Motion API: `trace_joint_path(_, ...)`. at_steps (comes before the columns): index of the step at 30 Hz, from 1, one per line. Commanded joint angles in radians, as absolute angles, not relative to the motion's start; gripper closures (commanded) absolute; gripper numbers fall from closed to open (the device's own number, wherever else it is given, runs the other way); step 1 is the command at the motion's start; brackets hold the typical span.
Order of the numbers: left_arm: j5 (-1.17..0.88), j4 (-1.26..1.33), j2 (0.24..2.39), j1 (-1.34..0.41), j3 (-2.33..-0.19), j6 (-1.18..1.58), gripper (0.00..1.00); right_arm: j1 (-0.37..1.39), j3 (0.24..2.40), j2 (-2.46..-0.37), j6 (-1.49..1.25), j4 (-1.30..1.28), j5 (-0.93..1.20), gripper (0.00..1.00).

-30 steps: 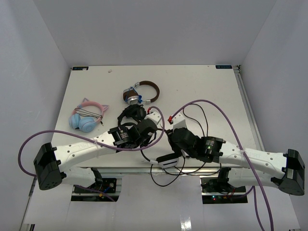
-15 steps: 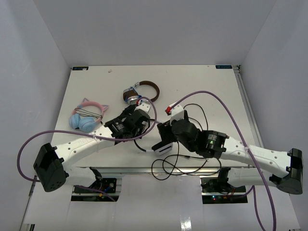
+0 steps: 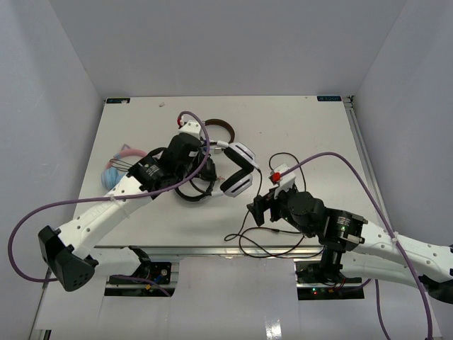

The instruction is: Wrap the headphones

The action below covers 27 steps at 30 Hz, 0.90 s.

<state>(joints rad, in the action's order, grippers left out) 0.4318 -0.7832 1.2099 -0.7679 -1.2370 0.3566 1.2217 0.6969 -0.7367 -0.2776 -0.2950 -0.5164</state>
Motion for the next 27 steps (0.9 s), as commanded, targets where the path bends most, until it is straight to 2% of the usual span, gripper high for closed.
trace_joint_path(1, 0.404, -0.772, 1.130, -0.765, -1.337, 0.412, 1.00, 1.226, 0.614, -0.692, -0.248, -0.117, -0.441, 0.01)
trace_joint_path(14, 0.256, -0.706, 1.050, -0.764, -1.318, 0.457, 1.00, 1.226, 0.455, -0.802, -0.161, 0.437, -0.211, 0.10)
trace_joint_path(19, 0.217, -0.717, 0.991, -0.765, -1.354, 0.472, 1.00, 1.226, 0.419, -0.827, -0.146, 0.553, -0.179, 0.14)
trace_joint_path(27, 0.207, -0.724, 0.897, -0.764, -1.338, 0.498, 1.00, 1.226, 0.444, -0.929, -0.125, 0.664, -0.138, 0.31)
